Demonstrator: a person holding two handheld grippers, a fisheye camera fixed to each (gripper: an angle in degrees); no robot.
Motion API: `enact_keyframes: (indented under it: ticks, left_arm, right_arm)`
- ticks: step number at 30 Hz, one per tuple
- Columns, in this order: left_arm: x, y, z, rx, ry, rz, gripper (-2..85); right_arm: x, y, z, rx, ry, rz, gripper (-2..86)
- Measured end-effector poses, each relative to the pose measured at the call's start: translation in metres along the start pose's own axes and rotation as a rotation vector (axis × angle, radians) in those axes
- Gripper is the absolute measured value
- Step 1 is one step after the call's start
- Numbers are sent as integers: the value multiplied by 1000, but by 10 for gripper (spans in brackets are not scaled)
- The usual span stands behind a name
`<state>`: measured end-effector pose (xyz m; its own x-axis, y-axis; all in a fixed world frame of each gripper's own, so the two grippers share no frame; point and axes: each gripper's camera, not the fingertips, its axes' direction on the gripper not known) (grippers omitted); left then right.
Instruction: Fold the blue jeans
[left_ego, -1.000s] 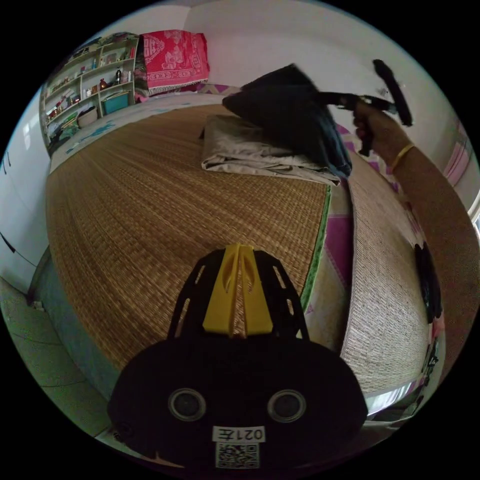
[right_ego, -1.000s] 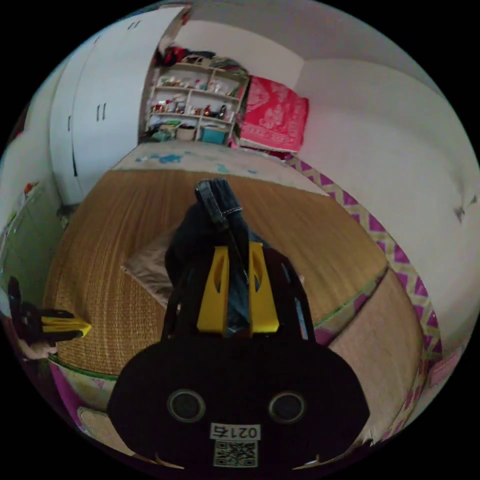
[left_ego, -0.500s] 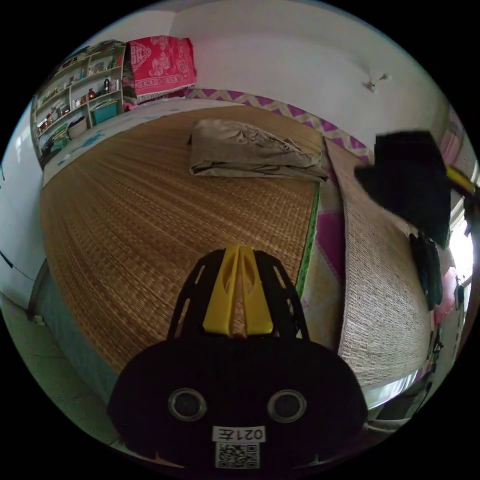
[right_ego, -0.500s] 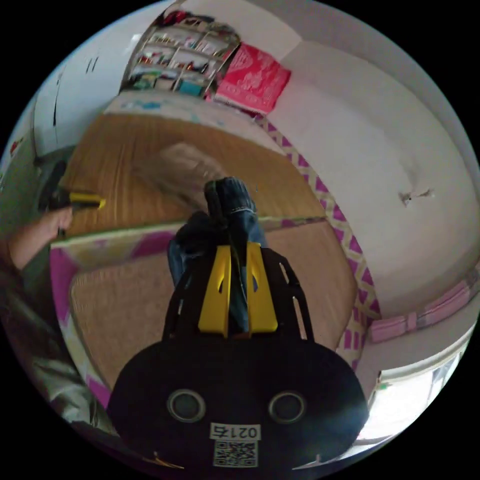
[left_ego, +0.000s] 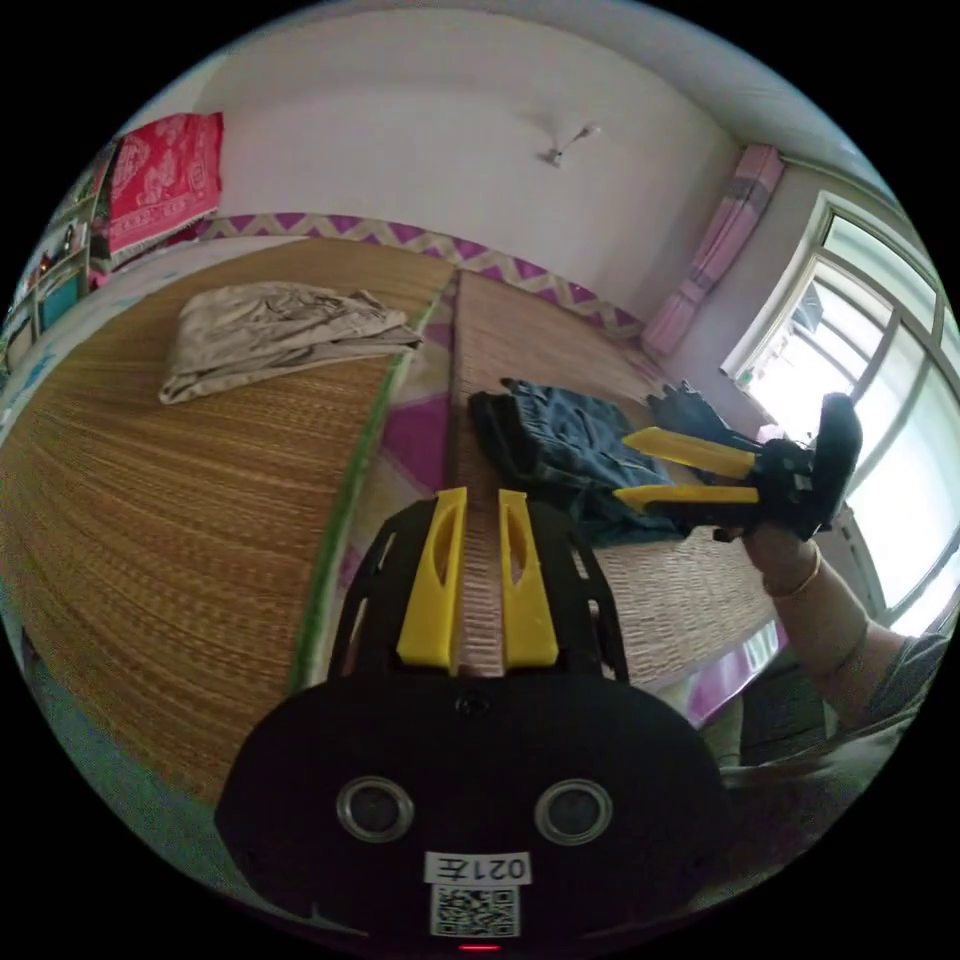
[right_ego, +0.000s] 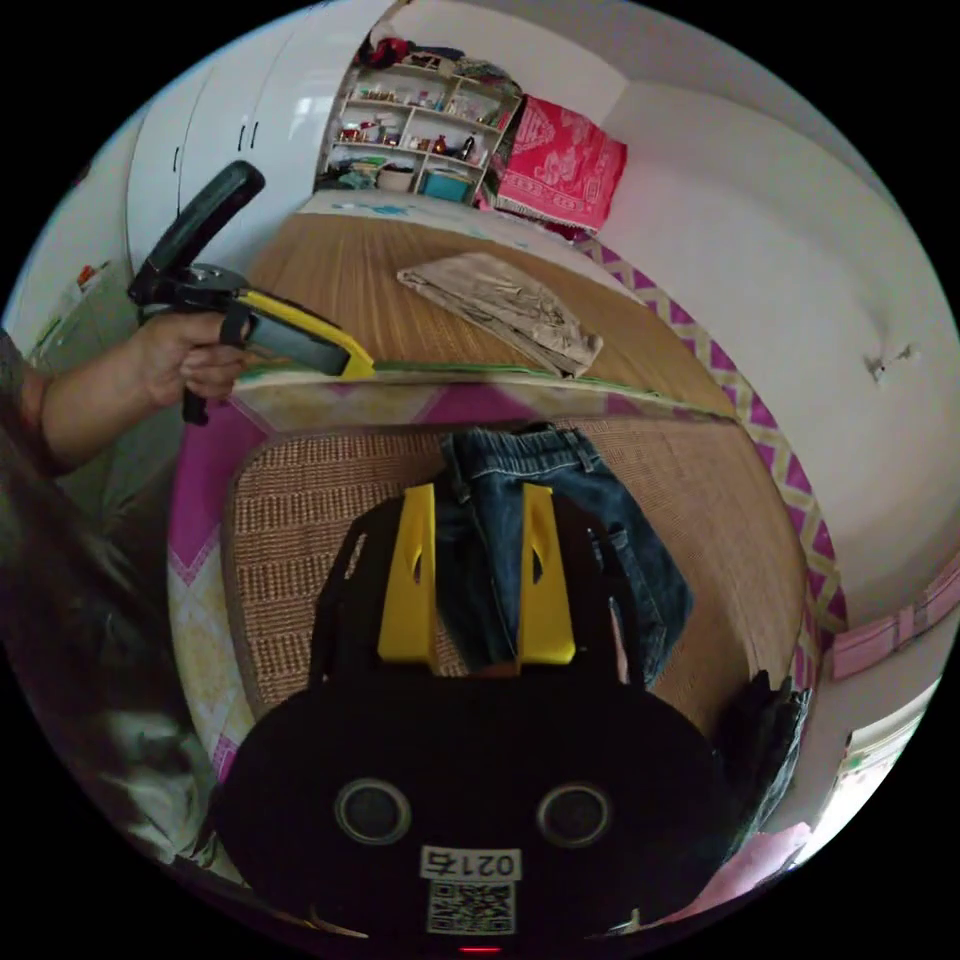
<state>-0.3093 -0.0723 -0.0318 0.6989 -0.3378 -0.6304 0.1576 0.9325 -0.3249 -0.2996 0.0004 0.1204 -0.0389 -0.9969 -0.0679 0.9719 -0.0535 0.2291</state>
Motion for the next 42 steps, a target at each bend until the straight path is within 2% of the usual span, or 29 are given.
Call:
enact_keyframes:
  ticks: [4, 7, 9, 13, 17, 20, 24, 27, 33, 37, 39, 41, 42]
  left_arm:
    - [22, 2, 32, -57, 56, -14, 77]
    - [38, 5, 47, -87, 47, 0, 80]
    - [53, 6, 54, -86, 7, 41, 79]
    - [85, 0, 72, -102, -36, 135, 86]
    - [128, -9, 99, -57, -11, 304, 159]
    - [157, -16, 133, -151, -50, 431, 177]
    - [178, -14, 189, -325, -144, 555, 167]
    - [184, -13, 203, -330, -138, 571, 159]
    - [195, -25, 220, -363, -134, 678, 135]
    - [191, -36, 228, -388, -62, 710, 129]
    - [184, -43, 213, -316, 10, 685, 107]
    - [179, -48, 191, -213, 120, 610, 88]
    - [182, -48, 179, -151, 189, 602, 83]
  right_arm:
    - [1, 12, 42, -55, -7, 54, 116]
    - [21, 36, 50, -34, 8, 151, 64]
    - [67, 76, 18, 115, -107, 335, 35]
    - [144, 171, -62, 362, -117, 592, 21]
    - [229, 326, -152, 566, -43, 948, 15]
    - [276, 456, -182, 610, 12, 1236, 12]
    - [290, 624, -152, 458, -24, 1568, 9]
    - [258, 725, -111, 488, -189, 1746, 8]
    - [200, 802, -121, 678, -311, 1748, 8]
    - [164, 820, -133, 665, -292, 1723, 10]
    - [149, 835, -125, 568, -295, 1713, 14]
    - [135, 841, -135, 593, -283, 1657, 17]
    - [124, 835, -154, 578, -179, 1616, 20]
